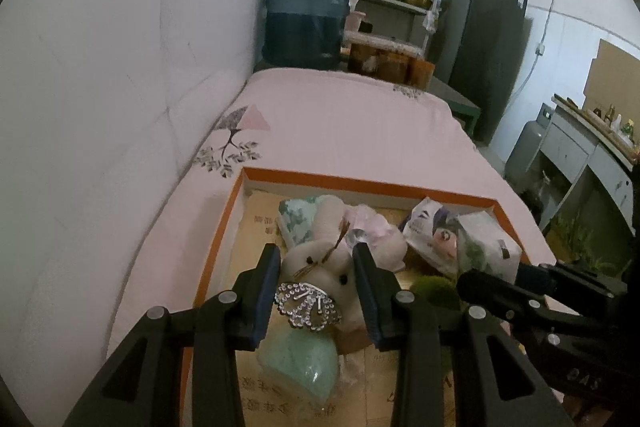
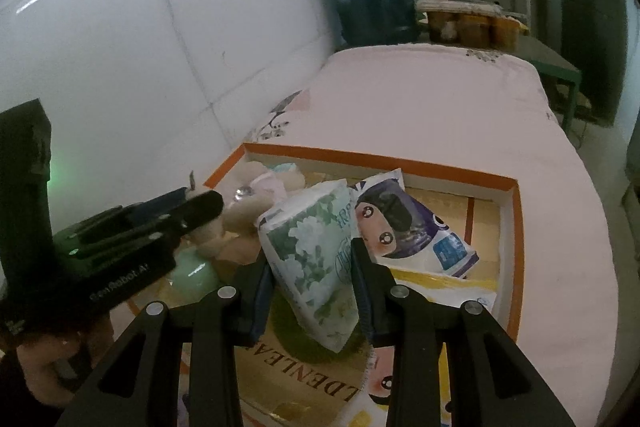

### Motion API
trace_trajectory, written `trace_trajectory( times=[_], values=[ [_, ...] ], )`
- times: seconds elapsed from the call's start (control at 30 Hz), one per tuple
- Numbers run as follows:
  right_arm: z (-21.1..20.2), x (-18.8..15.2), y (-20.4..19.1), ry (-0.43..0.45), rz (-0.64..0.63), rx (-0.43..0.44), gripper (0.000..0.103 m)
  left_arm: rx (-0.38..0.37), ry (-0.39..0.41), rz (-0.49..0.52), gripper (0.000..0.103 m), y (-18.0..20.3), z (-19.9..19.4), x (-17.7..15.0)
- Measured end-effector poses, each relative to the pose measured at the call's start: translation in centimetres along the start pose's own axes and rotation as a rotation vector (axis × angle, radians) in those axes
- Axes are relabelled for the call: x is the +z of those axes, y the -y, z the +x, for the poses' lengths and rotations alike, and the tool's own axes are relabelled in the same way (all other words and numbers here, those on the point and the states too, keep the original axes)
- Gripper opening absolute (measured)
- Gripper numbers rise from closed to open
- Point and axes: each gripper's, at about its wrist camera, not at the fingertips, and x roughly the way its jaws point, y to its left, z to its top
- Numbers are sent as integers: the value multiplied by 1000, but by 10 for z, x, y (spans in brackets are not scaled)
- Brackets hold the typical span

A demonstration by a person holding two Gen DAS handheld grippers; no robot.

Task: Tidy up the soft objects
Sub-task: 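Lower the tissue pack and teddy bear into the tray and open both tools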

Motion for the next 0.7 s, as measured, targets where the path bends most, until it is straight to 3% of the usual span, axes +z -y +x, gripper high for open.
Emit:
trace_trajectory(
  times=[0.33, 0.5, 0.7],
  values=[
    [4, -1, -7, 11, -29, 9, 42, -19, -42, -26, 42, -7, 10, -3],
    [1, -2, -8, 14, -21, 29, 56, -12, -36, -38, 49, -10, 8, -2],
    [-6, -2, -12, 31, -24, 45, 61, 0, -9, -45, 50, -11, -3, -2]
  ],
)
